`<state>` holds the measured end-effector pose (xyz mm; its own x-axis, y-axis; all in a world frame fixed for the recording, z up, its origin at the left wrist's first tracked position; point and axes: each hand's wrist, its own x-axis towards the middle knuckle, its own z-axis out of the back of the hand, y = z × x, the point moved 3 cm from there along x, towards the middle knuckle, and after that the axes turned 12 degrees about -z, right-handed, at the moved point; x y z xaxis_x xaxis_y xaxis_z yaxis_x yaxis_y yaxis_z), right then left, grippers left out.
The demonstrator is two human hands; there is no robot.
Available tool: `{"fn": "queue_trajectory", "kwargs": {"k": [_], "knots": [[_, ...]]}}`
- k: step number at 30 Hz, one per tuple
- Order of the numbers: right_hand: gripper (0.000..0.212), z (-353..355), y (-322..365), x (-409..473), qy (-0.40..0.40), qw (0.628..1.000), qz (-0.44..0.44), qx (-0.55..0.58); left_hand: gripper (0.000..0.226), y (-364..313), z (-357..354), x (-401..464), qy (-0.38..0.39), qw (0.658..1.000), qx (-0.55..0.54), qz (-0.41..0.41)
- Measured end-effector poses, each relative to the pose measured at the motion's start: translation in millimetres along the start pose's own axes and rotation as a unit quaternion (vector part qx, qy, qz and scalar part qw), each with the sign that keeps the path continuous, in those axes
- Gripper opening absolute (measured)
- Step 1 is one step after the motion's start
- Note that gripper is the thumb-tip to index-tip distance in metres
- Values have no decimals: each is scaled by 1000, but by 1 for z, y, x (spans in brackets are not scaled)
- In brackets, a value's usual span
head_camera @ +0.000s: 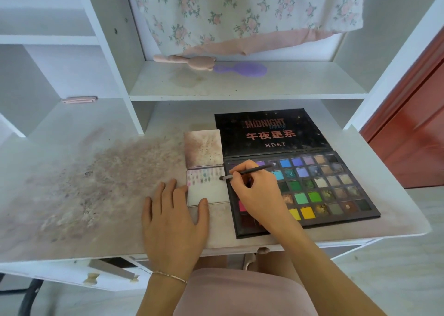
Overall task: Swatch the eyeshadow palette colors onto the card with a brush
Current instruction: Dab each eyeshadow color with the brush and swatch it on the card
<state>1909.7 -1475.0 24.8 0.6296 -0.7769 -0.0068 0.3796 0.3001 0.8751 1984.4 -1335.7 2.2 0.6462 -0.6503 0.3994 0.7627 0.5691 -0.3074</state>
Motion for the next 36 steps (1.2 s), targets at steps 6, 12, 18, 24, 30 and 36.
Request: {"fn": "queue_trajectory", "kwargs": {"k": [6,12,18,24,30,36], "knots": [[10,0,1,0,4,1000,3,0,38,-1,-1,0,5,1000,-4,3],[12,1,0,-1,4,1000,0,3,38,-1,-1,0,3,1000,-6,4],[12,2,1,-2,-11,1000,2,16,39,0,0,0,9,1000,-6,8],[16,4,2,-3,-18,1000,-1,24,39,1,0,-1,16,1000,-6,6],[25,28,-7,-21,-75,992,28,102,36,2,2,-2,8,1000,-9,-4],[22,40,-19,-42,-141,981,58,118,44,2,4,-3,8,1000,-13,-1]]}}
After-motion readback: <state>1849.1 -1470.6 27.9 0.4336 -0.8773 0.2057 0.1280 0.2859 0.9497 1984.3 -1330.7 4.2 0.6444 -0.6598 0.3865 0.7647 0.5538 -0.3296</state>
